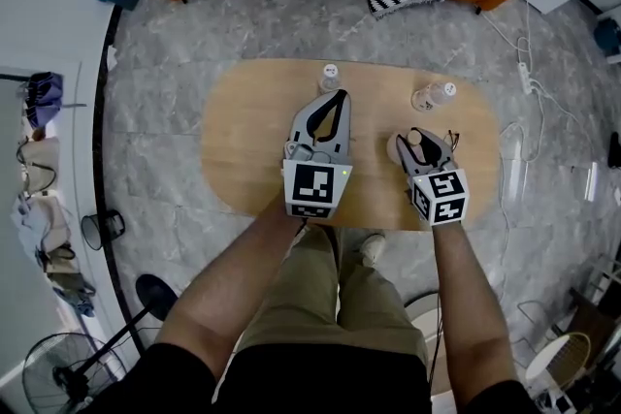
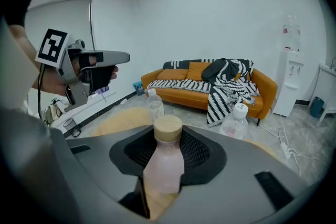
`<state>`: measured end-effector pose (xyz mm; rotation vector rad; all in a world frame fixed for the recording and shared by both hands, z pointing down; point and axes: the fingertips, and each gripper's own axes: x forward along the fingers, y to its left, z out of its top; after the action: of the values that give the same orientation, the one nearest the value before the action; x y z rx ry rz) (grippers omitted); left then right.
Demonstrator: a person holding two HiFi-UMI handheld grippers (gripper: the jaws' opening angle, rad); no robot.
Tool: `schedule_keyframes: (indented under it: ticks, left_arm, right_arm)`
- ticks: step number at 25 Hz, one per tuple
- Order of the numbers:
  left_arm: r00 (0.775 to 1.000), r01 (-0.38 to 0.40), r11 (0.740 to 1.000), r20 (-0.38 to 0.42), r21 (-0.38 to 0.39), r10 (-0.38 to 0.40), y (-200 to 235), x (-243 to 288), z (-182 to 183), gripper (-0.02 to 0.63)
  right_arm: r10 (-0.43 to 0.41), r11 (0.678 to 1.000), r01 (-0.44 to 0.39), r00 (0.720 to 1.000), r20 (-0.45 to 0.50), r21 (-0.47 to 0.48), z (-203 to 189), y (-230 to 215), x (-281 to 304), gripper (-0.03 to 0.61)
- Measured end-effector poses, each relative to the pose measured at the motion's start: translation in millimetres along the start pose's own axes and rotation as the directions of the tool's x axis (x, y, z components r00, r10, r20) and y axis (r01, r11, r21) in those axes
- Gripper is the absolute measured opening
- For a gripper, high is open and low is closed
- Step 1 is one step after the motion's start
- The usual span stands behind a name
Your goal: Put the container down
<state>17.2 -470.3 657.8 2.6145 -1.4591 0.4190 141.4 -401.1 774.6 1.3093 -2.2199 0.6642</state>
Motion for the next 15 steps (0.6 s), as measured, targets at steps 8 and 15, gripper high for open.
schedule_keyframes:
  ticks: [8, 15]
  left_arm:
    - [1.000, -0.001, 1.000, -0.011, -0.002, 0.001, 4.5, 7.9, -16.0, 0.014]
    - [0.999, 0.026, 1.000, -0.028, 0.015, -0.026, -2.0, 16.3, -28.4, 0.014]
  right_arm:
    - [-0.009, 1.000, 0.010, 0.998, -0.063, 0.003, -35.3, -9.5, 24.1, 0.149]
    - [-0.028, 0.999, 0.031, 0.994, -0.102, 0.023, -64.2, -17.4, 42.3, 0.150]
